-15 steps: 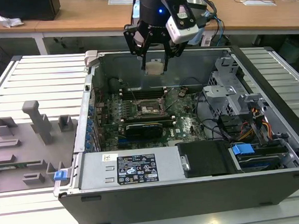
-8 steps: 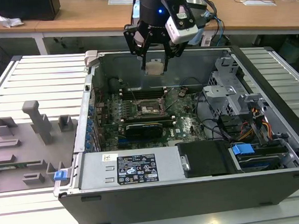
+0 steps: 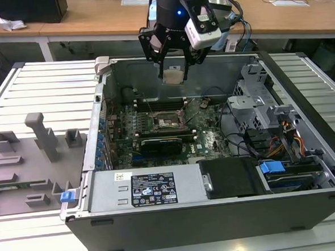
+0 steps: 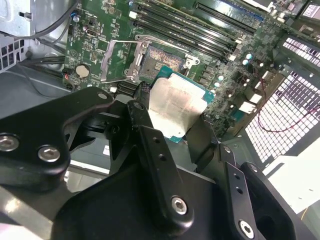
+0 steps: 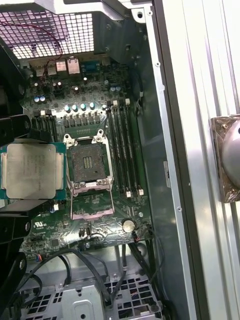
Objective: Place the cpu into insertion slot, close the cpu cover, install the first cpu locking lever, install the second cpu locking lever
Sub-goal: 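Place the cpu into insertion slot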
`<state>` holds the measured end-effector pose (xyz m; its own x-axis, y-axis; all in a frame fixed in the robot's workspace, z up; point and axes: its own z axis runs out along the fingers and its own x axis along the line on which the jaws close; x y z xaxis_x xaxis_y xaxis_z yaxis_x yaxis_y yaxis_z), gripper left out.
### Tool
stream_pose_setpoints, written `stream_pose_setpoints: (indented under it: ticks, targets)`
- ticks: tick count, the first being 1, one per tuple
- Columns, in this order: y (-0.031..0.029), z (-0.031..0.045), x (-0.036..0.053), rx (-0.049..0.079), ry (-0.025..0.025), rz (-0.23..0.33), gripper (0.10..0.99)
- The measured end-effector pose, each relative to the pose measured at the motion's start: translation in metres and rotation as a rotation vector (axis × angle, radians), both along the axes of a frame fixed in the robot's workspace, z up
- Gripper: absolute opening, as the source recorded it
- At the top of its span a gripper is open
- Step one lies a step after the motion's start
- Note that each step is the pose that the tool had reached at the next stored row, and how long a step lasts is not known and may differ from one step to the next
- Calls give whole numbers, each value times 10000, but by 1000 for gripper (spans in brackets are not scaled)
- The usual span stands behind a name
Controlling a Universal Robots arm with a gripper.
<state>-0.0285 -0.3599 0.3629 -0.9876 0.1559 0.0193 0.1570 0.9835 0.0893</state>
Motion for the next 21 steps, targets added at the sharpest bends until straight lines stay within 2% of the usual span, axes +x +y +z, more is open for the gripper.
stream_pose_setpoints:
  ticks: [9, 21]
  targets:
    - [0, -5, 0, 1, 0, -187, 537]
    - [0, -14, 0, -1, 0, -1538, 537]
